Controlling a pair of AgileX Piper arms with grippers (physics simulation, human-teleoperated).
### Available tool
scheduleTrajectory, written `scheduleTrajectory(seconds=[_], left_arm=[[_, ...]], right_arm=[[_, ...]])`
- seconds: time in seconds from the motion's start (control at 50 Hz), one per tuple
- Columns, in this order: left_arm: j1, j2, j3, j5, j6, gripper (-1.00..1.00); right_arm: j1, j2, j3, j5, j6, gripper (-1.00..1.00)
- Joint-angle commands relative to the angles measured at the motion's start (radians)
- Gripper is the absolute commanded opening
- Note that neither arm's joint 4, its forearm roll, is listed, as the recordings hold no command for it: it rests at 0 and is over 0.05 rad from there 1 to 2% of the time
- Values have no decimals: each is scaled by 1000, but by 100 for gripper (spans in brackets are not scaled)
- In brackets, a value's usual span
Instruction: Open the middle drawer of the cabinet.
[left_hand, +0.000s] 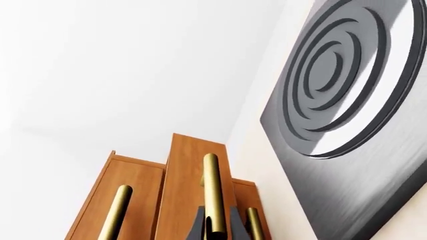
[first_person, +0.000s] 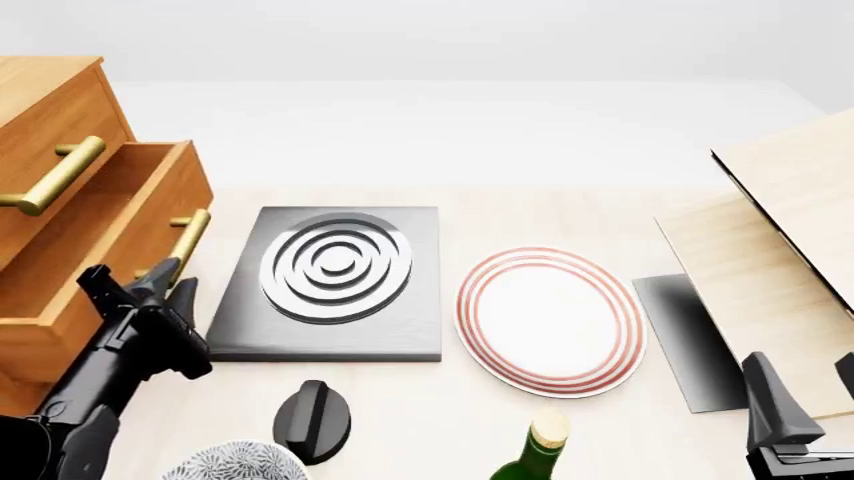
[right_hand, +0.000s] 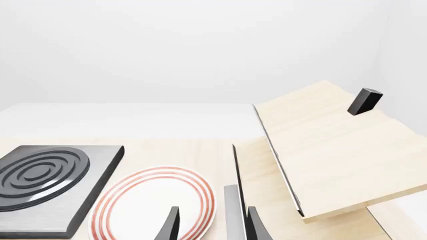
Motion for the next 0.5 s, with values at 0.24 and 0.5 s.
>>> scheduleTrajectory(seconds=[0.24,0.5], left_arm=[[-42,-49,14,-36,9,-100],[-40,-30,5,-36,15,-100]], right_arm=[[0,0,0,0,-1,100],[0,0,0,0,0,100]])
